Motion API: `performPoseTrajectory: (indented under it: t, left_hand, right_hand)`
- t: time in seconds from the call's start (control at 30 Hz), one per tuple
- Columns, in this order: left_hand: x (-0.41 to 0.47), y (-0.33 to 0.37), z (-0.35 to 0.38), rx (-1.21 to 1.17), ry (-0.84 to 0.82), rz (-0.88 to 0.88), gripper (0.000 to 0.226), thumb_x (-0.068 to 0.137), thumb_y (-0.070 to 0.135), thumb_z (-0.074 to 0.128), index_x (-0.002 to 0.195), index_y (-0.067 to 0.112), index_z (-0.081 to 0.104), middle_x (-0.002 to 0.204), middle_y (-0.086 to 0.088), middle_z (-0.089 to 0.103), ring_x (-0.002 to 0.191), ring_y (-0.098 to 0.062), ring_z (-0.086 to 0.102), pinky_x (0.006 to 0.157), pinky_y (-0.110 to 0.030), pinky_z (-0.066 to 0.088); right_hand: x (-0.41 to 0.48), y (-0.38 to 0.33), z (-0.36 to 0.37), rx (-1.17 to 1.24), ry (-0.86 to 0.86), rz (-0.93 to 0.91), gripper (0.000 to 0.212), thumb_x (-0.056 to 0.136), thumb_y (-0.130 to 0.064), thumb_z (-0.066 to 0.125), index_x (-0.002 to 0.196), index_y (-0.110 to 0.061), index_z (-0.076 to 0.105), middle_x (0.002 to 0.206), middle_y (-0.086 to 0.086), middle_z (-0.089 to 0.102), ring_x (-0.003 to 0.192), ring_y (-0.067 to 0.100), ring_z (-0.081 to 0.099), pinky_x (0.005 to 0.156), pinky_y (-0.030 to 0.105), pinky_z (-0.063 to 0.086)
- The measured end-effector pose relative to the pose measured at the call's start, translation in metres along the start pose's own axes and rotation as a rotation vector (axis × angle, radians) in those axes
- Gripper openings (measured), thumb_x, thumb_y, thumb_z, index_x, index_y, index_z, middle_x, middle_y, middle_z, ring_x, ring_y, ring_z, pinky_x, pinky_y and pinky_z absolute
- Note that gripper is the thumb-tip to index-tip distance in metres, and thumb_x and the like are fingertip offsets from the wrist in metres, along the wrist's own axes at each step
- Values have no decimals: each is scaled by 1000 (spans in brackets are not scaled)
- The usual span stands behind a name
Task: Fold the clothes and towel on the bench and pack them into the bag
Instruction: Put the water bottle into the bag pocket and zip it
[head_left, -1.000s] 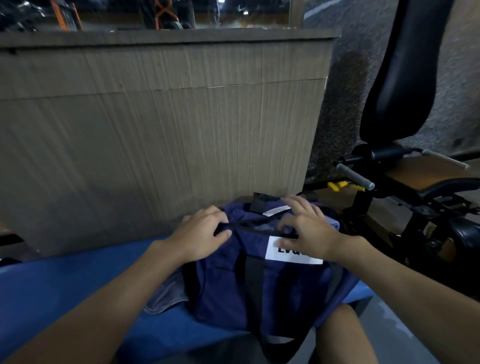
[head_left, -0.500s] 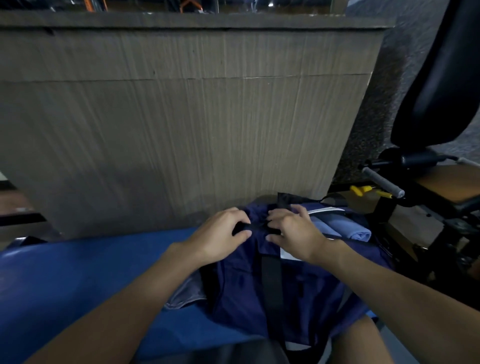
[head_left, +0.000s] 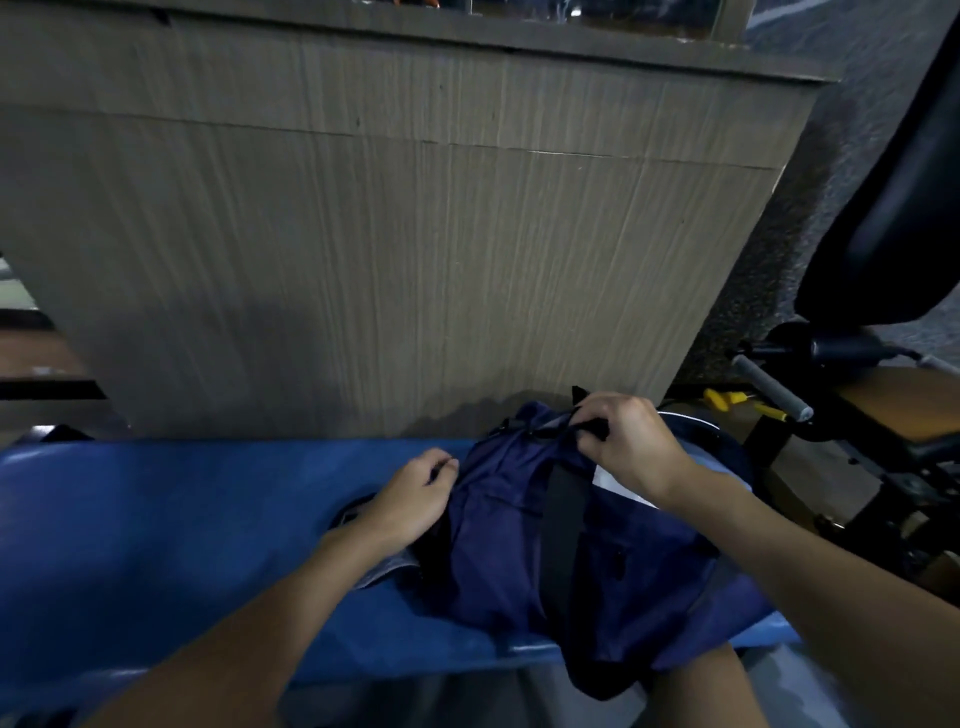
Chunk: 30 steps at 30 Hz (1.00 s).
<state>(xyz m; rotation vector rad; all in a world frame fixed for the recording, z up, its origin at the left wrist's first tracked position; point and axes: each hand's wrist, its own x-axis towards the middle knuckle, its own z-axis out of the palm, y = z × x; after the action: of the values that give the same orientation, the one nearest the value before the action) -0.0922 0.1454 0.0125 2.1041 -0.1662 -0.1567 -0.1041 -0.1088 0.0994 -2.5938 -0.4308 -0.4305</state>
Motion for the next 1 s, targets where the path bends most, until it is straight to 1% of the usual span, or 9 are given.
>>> performPoseTrajectory:
  t: [0.17,0.3,0.4,0.57,0.73,0.8,0.87,0.93,1.0]
  left_hand:
    - [-6,-9,6,-48,-66,-96,36,106,42,36,104,17,61,103,1,66,99,-14,61,95,-32,46]
    - [-17,-18,8,-96,-167,-123,38,105,49,32,121,26,57,117,11,61,114,-8,55,103,-30,42]
    - [-21,-23,7,-144,-216,-115,49,105,50,30,144,27,47,143,13,49,131,-6,44,112,-26,32]
    - [-25,-21,4,-246,-227,-145,56,104,54,32,153,27,33,144,19,35,129,3,29,107,-20,23]
    - [-32,-19,2,-288,-231,-117,62,101,56,38,152,22,33,138,20,40,131,-3,35,102,-21,26]
    - [-30,-27,6,-300,-210,-105,72,97,62,41,155,23,27,152,16,32,143,-8,28,110,-22,21]
    - [-34,-28,7,-289,-201,-92,74,91,73,44,150,28,38,153,16,34,143,-9,32,118,-29,23]
    - [-36,-30,8,-255,-196,-51,53,86,76,47,125,41,56,135,20,56,126,-2,50,109,-30,39]
    - [-40,-27,8,-267,-194,-5,36,86,70,54,114,47,56,120,26,57,114,10,51,103,-23,42]
  right_hand:
    - [-11,2,3,51,-47,1,5,86,-6,68,84,-5,73,88,-1,67,82,15,64,76,31,50]
    - [-11,-2,-2,1,-20,-30,8,89,-6,67,83,-3,72,87,3,65,82,20,63,76,35,50]
    - [-10,-10,-8,-1,34,-7,5,85,-1,68,83,-4,71,88,0,65,83,16,61,76,22,45]
    - [-18,-17,-8,13,87,16,13,78,8,70,84,-4,72,85,-4,62,82,13,60,74,-1,38]
    - [-15,-19,-8,0,110,39,13,79,6,69,85,-4,73,86,-5,63,83,12,60,75,-1,39]
    - [-14,-20,-8,-6,114,44,13,79,6,68,85,-5,73,86,-4,64,84,12,61,75,-2,38]
    - [-14,-21,-9,-12,116,41,13,80,5,68,86,-6,73,87,-5,64,85,12,61,75,-3,37]
    - [-13,-22,-10,-7,117,42,13,81,4,68,87,-6,73,87,-6,64,85,12,61,75,-1,38]
    - [-10,-24,-11,-2,125,34,13,82,4,68,88,-7,73,87,-7,64,85,12,61,75,0,39]
